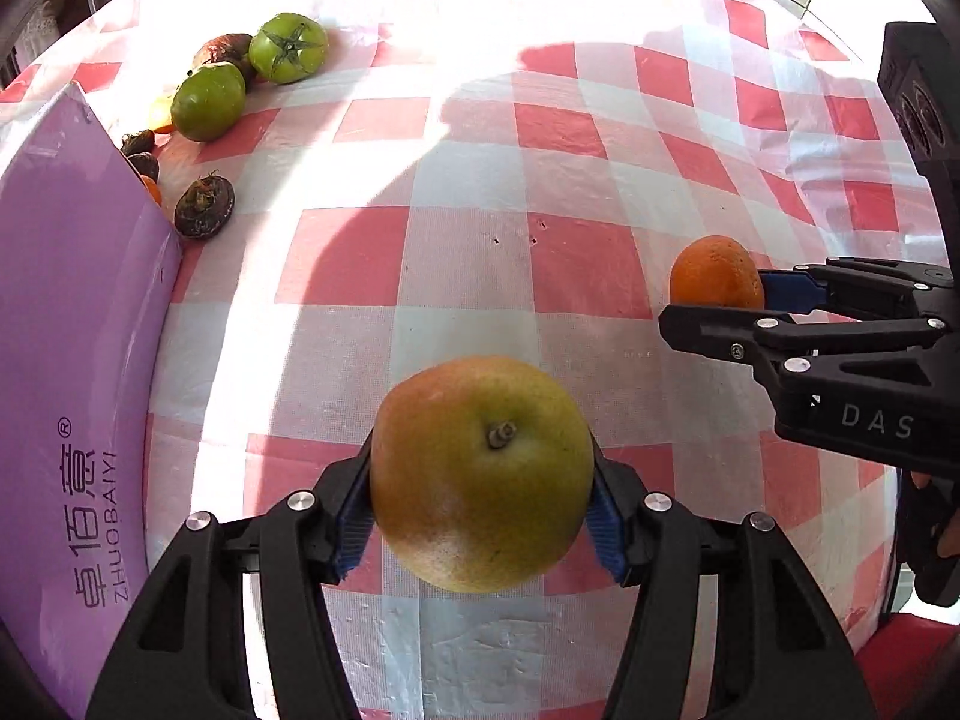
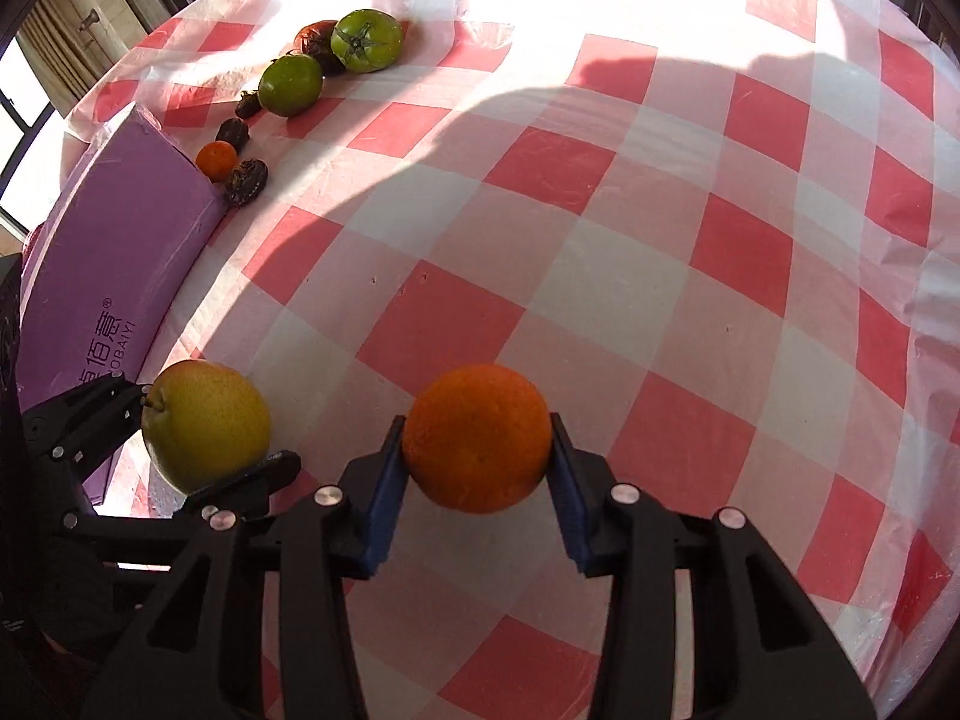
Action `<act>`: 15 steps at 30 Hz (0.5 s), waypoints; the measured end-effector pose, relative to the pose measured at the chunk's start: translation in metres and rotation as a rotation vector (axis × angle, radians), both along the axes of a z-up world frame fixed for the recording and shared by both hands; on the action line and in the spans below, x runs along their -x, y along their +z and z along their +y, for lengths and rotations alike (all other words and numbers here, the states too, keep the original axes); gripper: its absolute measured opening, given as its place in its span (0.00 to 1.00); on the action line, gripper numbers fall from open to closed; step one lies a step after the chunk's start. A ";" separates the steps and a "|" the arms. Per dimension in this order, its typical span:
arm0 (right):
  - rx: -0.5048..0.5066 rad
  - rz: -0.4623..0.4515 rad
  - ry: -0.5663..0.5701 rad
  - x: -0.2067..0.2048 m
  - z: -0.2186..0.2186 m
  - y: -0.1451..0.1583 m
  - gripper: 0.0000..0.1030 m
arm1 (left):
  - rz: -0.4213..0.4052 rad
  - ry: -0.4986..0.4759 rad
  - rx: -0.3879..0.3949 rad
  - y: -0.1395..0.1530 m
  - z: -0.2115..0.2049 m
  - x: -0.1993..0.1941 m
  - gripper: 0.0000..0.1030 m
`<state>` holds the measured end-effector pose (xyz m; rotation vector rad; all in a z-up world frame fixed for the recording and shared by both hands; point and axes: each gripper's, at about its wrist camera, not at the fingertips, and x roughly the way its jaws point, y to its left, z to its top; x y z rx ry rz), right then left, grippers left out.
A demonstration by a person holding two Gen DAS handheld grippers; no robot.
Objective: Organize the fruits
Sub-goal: 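Carry the pear and orange into the white box and open both tools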
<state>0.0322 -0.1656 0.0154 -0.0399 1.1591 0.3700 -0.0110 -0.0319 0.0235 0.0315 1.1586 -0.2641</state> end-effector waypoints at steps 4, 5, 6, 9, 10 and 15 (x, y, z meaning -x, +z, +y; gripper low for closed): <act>-0.026 -0.039 0.003 0.012 -0.021 0.023 0.43 | -0.029 0.045 0.048 0.018 0.012 0.014 0.55; -0.040 -0.046 -0.005 0.014 -0.024 0.028 0.43 | -0.040 0.055 0.061 0.024 0.015 0.018 0.55; -0.056 -0.049 -0.010 0.013 -0.026 0.033 0.43 | -0.053 0.064 0.074 0.030 0.016 0.021 0.55; -0.080 -0.044 -0.025 0.012 -0.030 0.042 0.43 | -0.093 0.078 0.124 0.052 0.021 0.027 0.55; -0.084 -0.044 -0.028 0.014 -0.030 0.044 0.43 | -0.109 0.083 0.145 0.061 0.024 0.029 0.55; -0.095 -0.055 -0.051 0.018 -0.027 0.061 0.43 | -0.203 0.130 0.251 0.104 0.050 0.028 0.55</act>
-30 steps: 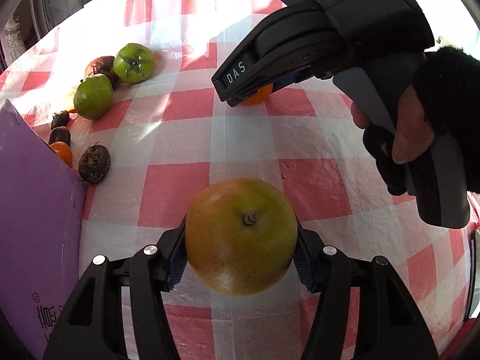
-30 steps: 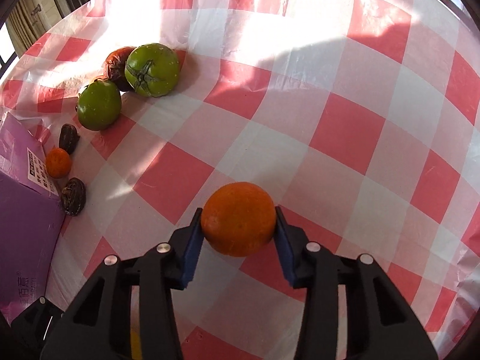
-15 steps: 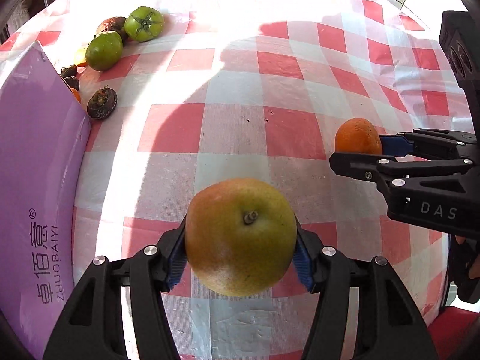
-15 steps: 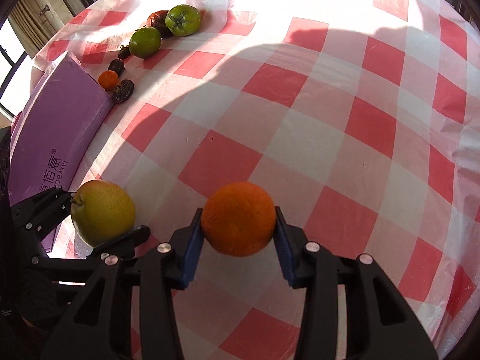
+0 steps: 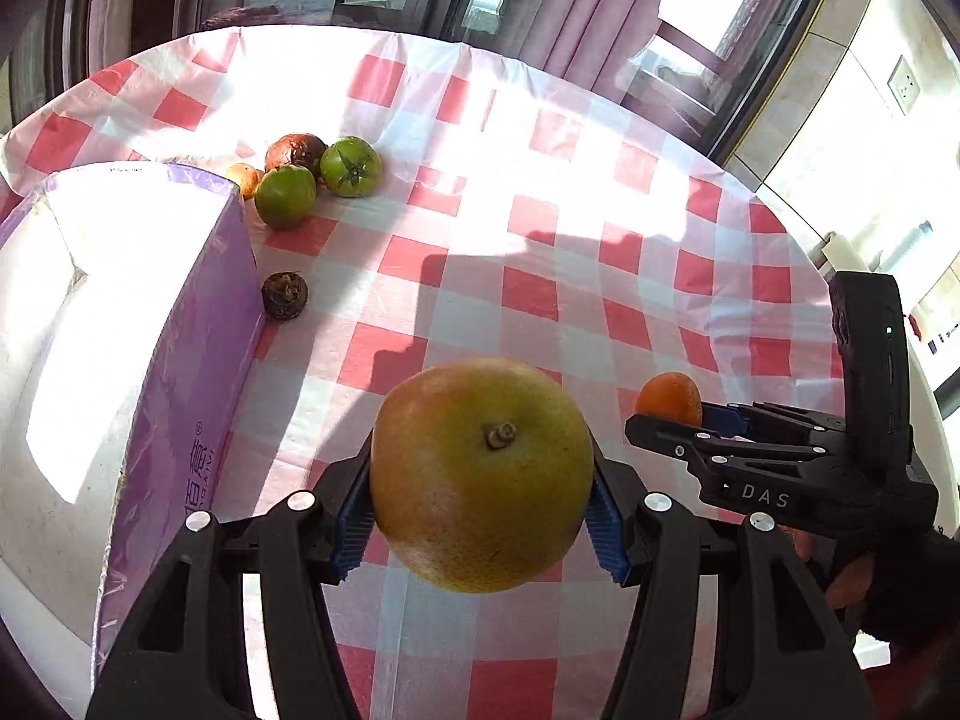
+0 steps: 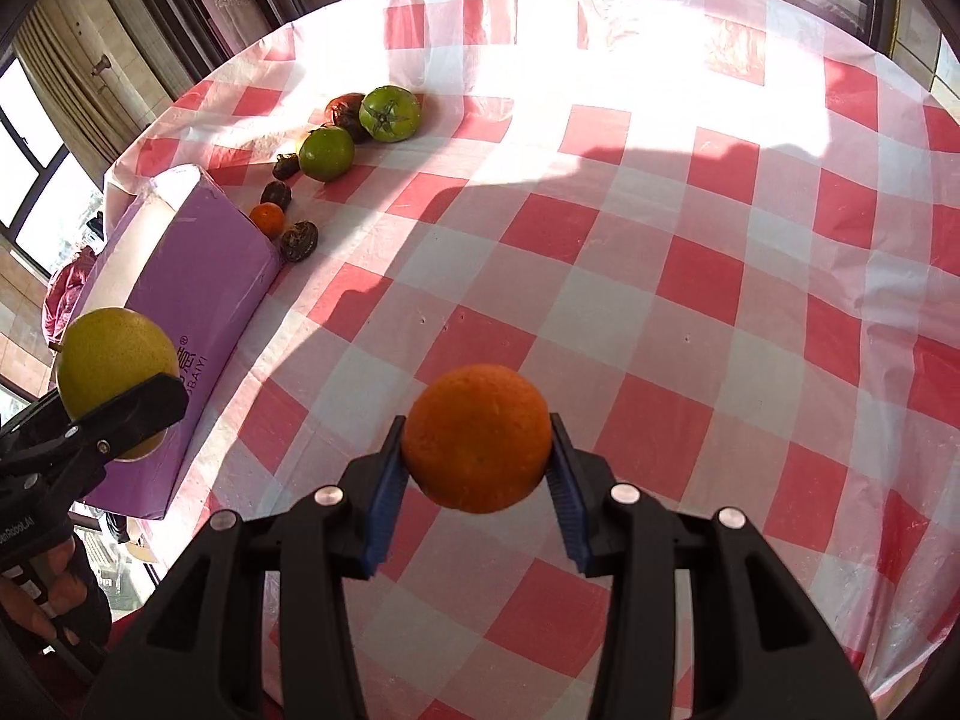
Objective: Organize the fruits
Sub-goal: 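Carry the pear and orange into the white box and open both tools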
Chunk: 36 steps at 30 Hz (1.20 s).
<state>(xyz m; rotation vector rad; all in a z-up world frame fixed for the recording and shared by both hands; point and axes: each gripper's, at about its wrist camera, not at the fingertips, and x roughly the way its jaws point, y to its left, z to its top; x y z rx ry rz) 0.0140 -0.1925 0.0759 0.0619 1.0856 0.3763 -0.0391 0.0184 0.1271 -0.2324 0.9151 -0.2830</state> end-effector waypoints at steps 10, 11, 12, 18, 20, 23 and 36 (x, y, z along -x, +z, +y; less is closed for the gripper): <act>-0.104 -0.070 0.052 -0.005 0.098 0.071 0.43 | -0.131 0.146 0.073 0.066 0.116 0.002 0.55; -0.109 -0.079 0.078 -0.006 0.117 0.079 0.43 | -0.129 0.160 0.058 0.068 0.129 0.002 0.55; -0.118 -0.085 0.104 -0.006 0.138 0.088 0.43 | -0.126 0.170 0.036 0.069 0.143 0.003 0.55; -0.111 -0.096 0.284 -0.004 0.253 0.105 0.43 | -0.028 0.171 -0.090 0.034 0.206 0.010 0.55; -0.064 -0.093 0.356 0.000 0.289 0.097 0.43 | 0.028 0.157 -0.124 0.017 0.221 0.010 0.55; 0.033 -0.052 0.459 0.007 0.336 0.072 0.43 | 0.100 0.140 -0.175 -0.009 0.241 0.012 0.55; 0.347 0.182 0.528 0.003 0.401 -0.039 0.43 | 0.357 0.043 -0.379 -0.080 0.279 -0.002 0.55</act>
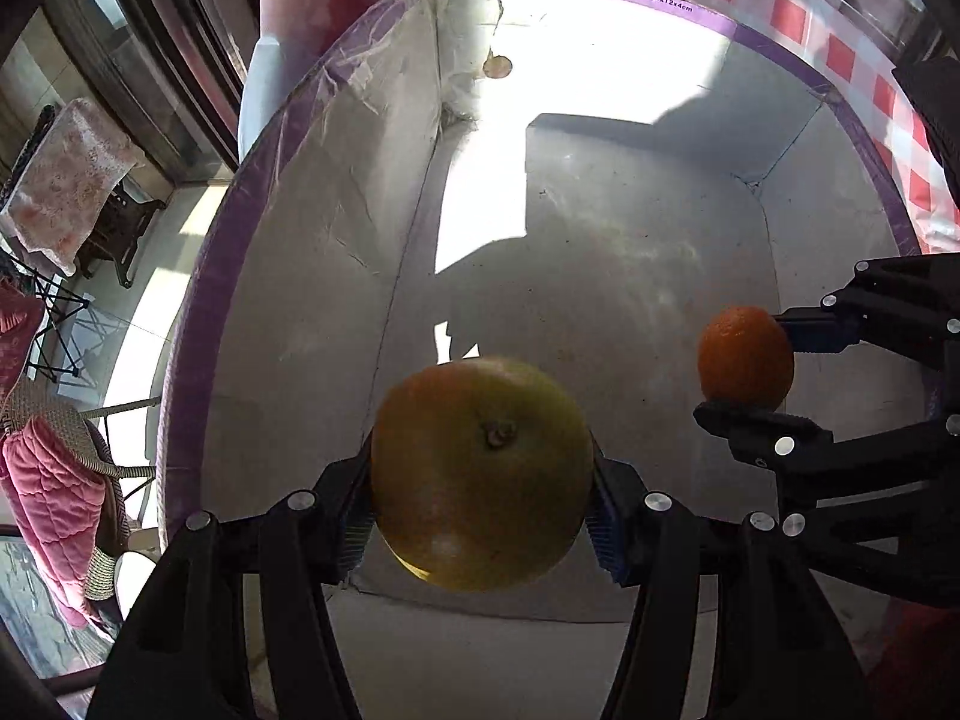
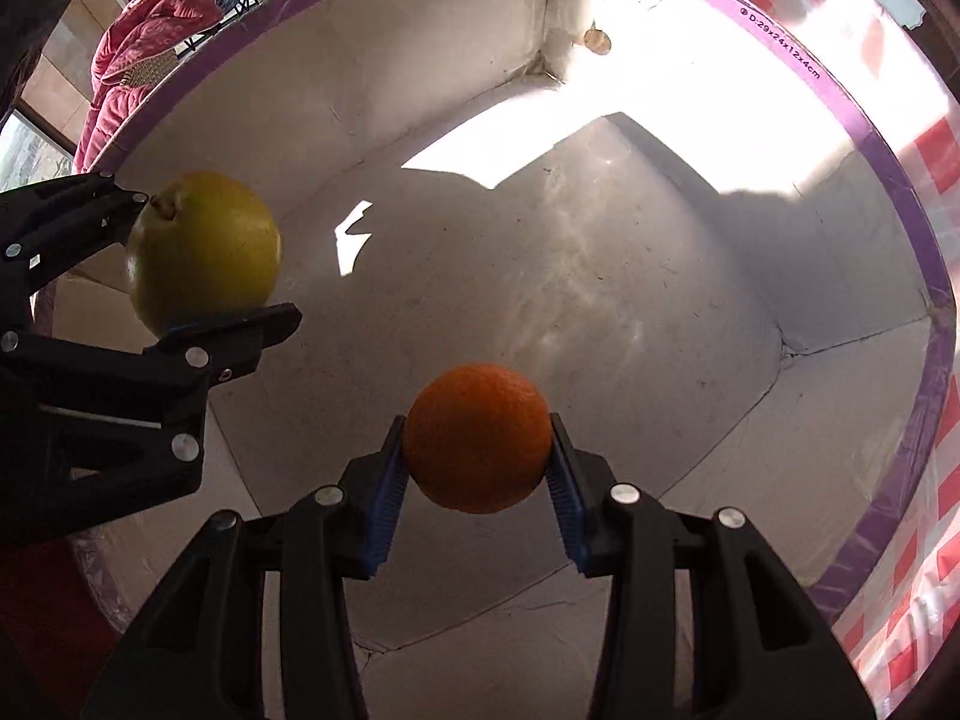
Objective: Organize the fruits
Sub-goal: 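Carry the pear and orange into the white box and open both tools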
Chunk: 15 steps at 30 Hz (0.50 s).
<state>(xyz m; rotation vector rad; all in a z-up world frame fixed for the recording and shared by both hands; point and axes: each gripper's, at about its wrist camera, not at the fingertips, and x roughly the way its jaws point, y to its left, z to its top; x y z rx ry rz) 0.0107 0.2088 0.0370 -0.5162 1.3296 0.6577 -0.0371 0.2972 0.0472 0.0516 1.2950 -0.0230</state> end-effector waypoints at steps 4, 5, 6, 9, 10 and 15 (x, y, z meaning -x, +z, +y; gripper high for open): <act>0.135 0.024 0.006 0.000 0.008 -0.014 0.43 | 0.109 -0.047 -0.049 -0.013 -0.006 -0.005 0.55; 0.151 0.043 0.004 0.000 0.007 -0.017 0.43 | 0.141 -0.044 -0.052 -0.017 -0.005 -0.006 0.55; 0.162 0.063 -0.004 -0.001 0.005 -0.020 0.43 | 0.173 -0.045 -0.058 -0.022 -0.004 -0.006 0.55; 0.165 0.115 -0.037 -0.004 -0.003 -0.026 0.43 | 0.226 -0.068 -0.081 -0.028 -0.006 -0.006 0.56; 0.170 0.121 -0.038 -0.003 -0.004 -0.027 0.43 | 0.233 -0.076 -0.094 -0.029 -0.007 -0.006 0.56; 0.160 0.149 -0.056 -0.009 -0.007 -0.026 0.57 | 0.266 -0.078 -0.101 -0.032 -0.004 -0.004 0.58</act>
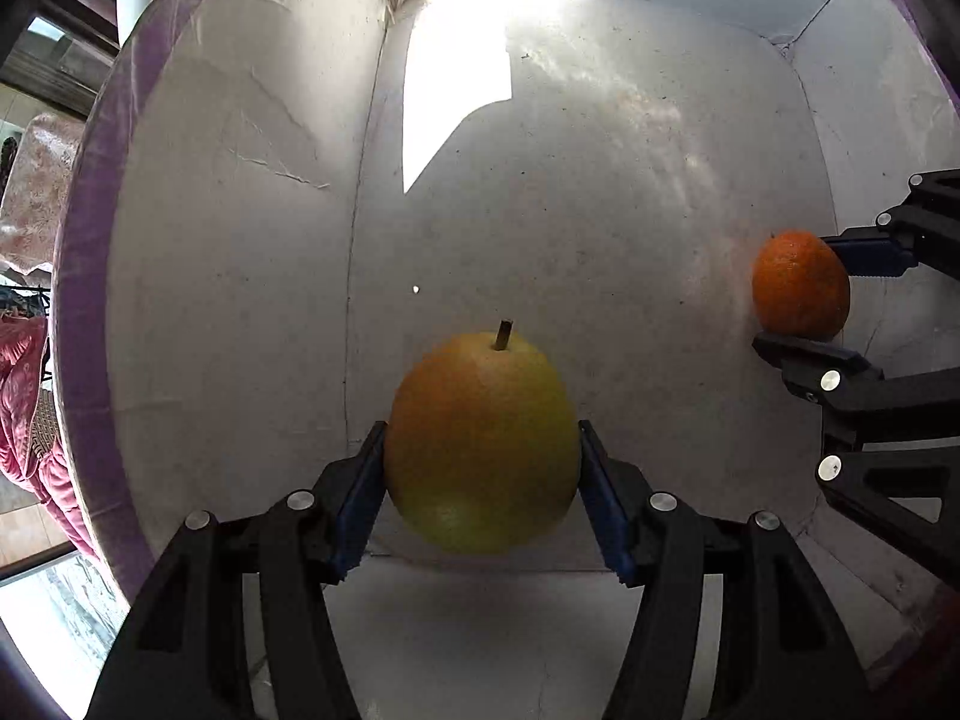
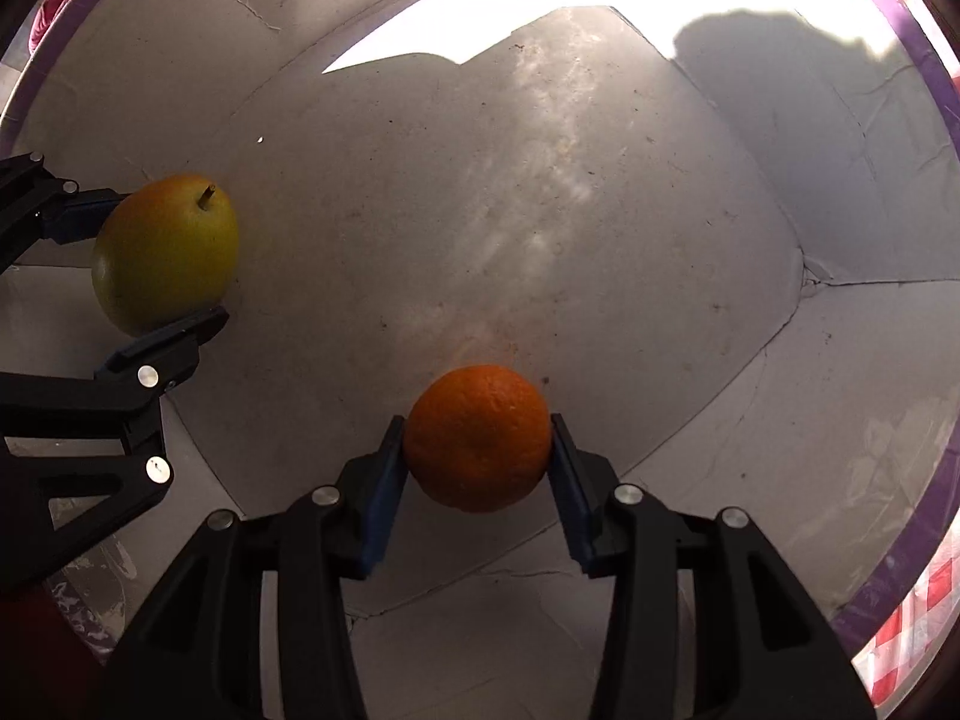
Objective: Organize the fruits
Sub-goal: 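Carry the pear and orange into the white box and open both tools, then grasp a dark dried fruit with the right tool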
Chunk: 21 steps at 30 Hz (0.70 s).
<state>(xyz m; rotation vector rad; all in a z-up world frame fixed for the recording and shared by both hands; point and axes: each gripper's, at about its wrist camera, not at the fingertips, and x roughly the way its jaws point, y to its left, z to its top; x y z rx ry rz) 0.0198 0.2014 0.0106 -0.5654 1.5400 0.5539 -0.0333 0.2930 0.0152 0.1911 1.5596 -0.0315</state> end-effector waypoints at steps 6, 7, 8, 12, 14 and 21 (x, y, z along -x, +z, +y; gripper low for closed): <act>-0.034 -0.006 -0.020 -0.006 -0.004 0.012 0.71 | 0.014 -0.029 0.017 0.000 -0.001 0.010 0.70; -0.038 -0.010 -0.021 -0.006 -0.005 0.014 0.71 | 0.021 -0.031 0.019 0.000 -0.001 0.012 0.72; -0.038 -0.015 -0.020 -0.007 -0.007 0.015 0.71 | 0.036 -0.031 0.024 -0.001 0.000 0.014 0.73; -0.025 -0.015 -0.018 -0.008 -0.007 0.013 0.73 | 0.127 0.039 0.055 -0.013 0.007 0.027 0.73; -0.041 0.011 -0.010 -0.003 -0.007 0.014 0.75 | 0.144 0.061 0.052 -0.014 0.010 0.034 0.73; -0.217 0.034 0.037 0.005 -0.019 0.044 0.76 | 0.160 0.149 0.048 -0.008 0.027 0.052 0.69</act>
